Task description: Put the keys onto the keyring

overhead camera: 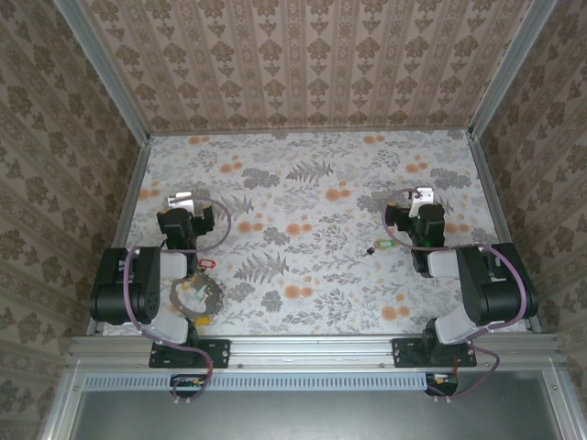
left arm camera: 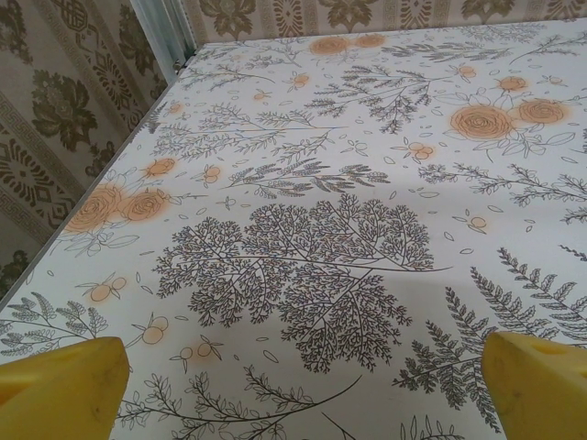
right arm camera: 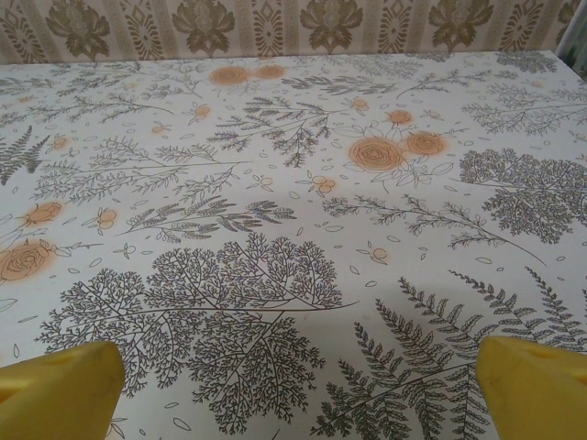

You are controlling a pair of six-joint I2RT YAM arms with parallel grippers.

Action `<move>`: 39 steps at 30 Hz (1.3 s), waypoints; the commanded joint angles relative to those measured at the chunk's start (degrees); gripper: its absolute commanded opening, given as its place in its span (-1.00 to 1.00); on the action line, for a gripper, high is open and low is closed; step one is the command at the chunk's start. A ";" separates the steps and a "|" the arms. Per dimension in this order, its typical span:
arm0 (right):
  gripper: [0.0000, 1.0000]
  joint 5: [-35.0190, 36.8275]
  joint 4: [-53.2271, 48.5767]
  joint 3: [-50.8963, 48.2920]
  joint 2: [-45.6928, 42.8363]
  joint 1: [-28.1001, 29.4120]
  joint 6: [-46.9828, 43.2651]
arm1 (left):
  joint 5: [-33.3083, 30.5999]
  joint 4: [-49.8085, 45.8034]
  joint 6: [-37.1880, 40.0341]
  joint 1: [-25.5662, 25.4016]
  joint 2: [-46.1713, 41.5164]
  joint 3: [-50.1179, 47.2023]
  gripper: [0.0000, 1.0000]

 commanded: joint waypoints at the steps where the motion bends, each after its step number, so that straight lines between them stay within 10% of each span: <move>1: 1.00 -1.10 -0.55 1.27 0.28 -0.25 0.15 | 1.03 0.97 0.52 0.30 -0.25 0.21 0.99; 7: 1.00 -0.93 -0.39 1.14 0.19 -0.08 -0.02 | 2.42 -1.32 2.16 -0.14 -1.54 1.23 1.00; 12: 1.00 10.10 -13.19 4.78 -7.11 4.69 -1.58 | 1.36 -35.43 -1.56 -3.92 -15.29 14.42 1.00; 19: 1.00 12.28 -48.75 18.66 -19.77 11.65 3.90 | -8.34 -72.92 -26.09 -20.28 -23.23 28.70 1.00; 25: 1.00 6.71 -63.97 17.43 -31.43 15.82 9.75 | 0.56 -99.22 -47.12 -33.46 -25.89 29.70 1.00; 33: 1.00 -0.81 -66.75 17.33 -30.16 17.74 12.28 | 1.16 -117.69 -58.46 -35.50 -37.23 24.19 1.00; 39: 1.00 -2.68 -64.84 18.10 -27.97 18.28 12.83 | 10.08 -105.06 -58.47 -30.96 -34.65 15.89 1.00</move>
